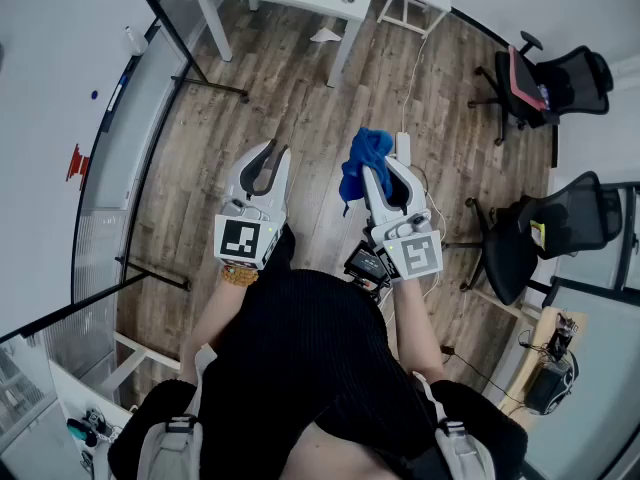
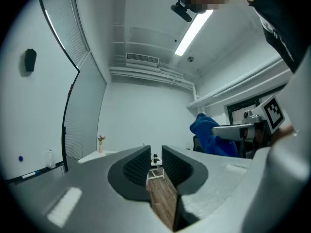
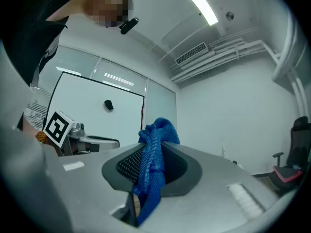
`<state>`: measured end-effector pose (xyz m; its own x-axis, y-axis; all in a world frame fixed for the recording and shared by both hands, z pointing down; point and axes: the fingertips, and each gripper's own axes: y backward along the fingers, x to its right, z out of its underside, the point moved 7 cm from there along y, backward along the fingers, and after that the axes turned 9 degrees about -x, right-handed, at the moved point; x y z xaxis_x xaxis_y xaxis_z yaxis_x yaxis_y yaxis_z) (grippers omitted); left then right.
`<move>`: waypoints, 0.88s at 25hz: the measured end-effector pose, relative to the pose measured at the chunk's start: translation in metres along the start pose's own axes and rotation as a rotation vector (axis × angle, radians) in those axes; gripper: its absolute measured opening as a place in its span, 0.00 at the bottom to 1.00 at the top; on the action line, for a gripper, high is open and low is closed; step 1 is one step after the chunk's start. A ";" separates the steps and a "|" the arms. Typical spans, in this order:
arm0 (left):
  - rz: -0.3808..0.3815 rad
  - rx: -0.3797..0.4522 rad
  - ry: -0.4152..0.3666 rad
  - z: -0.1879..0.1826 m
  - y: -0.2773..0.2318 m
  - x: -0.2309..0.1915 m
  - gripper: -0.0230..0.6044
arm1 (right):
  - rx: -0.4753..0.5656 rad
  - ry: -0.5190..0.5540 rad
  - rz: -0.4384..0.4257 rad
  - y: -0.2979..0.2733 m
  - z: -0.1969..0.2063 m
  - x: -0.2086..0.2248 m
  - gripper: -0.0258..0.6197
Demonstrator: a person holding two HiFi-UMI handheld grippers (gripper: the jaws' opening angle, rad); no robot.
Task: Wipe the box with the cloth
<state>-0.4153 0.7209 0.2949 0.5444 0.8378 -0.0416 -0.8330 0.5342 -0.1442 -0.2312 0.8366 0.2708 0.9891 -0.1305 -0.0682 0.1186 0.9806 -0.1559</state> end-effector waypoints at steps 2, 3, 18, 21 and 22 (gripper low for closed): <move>0.001 0.005 0.000 -0.007 -0.018 -0.026 0.30 | -0.007 0.001 -0.001 -0.031 -0.006 0.005 0.19; 0.002 0.006 0.001 -0.010 -0.028 -0.039 0.29 | -0.010 -0.002 -0.003 -0.047 -0.009 0.008 0.19; 0.055 -0.007 -0.030 -0.017 -0.161 -0.147 0.29 | 0.015 -0.158 0.035 -0.190 -0.015 0.089 0.22; 0.044 -0.028 -0.040 -0.014 -0.192 -0.159 0.29 | 0.007 -0.174 0.031 -0.219 -0.005 0.116 0.22; 0.037 -0.034 -0.040 -0.015 -0.204 -0.163 0.29 | 0.008 -0.181 0.027 -0.230 -0.003 0.128 0.22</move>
<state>-0.3328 0.4732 0.3165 0.5085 0.8610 -0.0078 -0.8483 0.4993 -0.1763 -0.1326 0.5943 0.2954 0.9914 -0.0764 0.1065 0.0919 0.9846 -0.1485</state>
